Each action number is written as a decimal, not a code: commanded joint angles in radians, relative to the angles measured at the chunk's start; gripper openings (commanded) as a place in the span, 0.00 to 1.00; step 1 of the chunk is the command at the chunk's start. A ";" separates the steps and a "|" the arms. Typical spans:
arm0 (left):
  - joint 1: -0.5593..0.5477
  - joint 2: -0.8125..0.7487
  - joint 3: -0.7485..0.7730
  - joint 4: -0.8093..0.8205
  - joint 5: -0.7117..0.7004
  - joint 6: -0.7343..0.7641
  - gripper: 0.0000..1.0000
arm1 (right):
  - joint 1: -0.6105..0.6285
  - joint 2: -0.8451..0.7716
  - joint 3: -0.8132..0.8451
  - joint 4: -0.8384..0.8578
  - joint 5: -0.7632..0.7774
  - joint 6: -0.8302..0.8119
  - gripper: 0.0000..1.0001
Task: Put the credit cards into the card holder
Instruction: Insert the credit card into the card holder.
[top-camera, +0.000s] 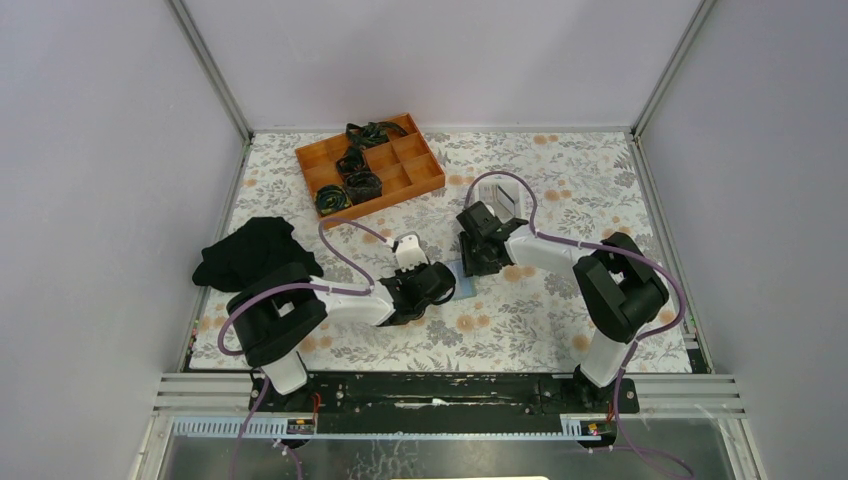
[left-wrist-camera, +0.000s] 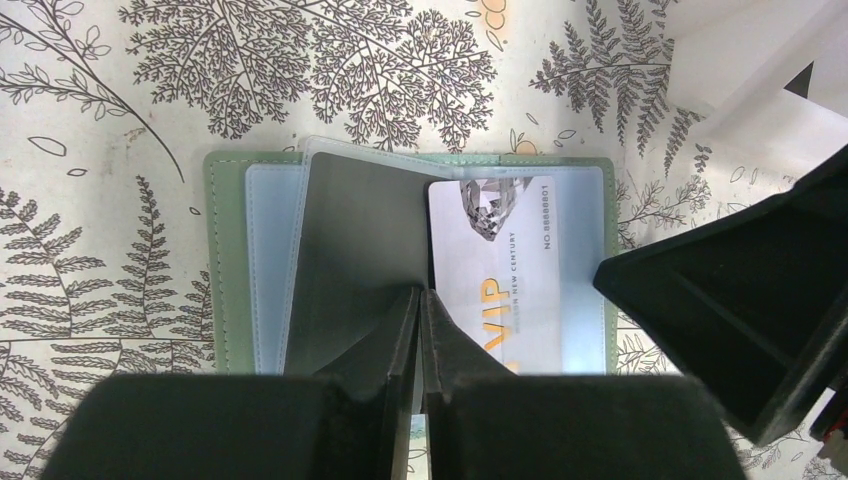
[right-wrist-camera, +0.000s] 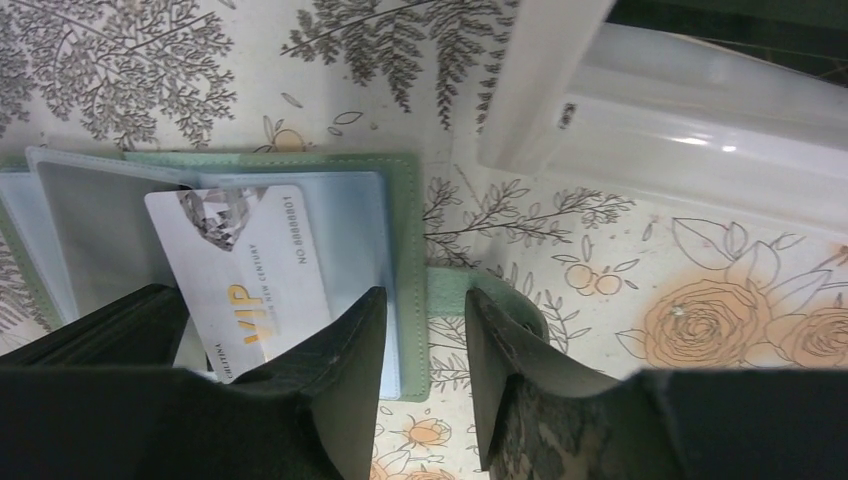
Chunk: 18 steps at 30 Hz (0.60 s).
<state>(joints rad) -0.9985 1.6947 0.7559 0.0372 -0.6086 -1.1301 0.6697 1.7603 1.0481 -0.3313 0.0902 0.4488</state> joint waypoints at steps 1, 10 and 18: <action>0.007 0.049 -0.014 -0.118 0.023 0.021 0.11 | -0.030 -0.026 -0.015 -0.067 0.075 -0.021 0.40; 0.007 0.048 -0.006 -0.129 0.018 0.030 0.11 | -0.039 0.001 -0.015 -0.055 0.059 -0.025 0.21; 0.007 0.053 0.005 -0.126 0.020 0.039 0.12 | -0.038 0.015 -0.018 -0.045 0.025 -0.027 0.20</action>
<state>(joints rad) -0.9981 1.7023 0.7696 0.0257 -0.6086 -1.1244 0.6373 1.7588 1.0416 -0.3546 0.1139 0.4366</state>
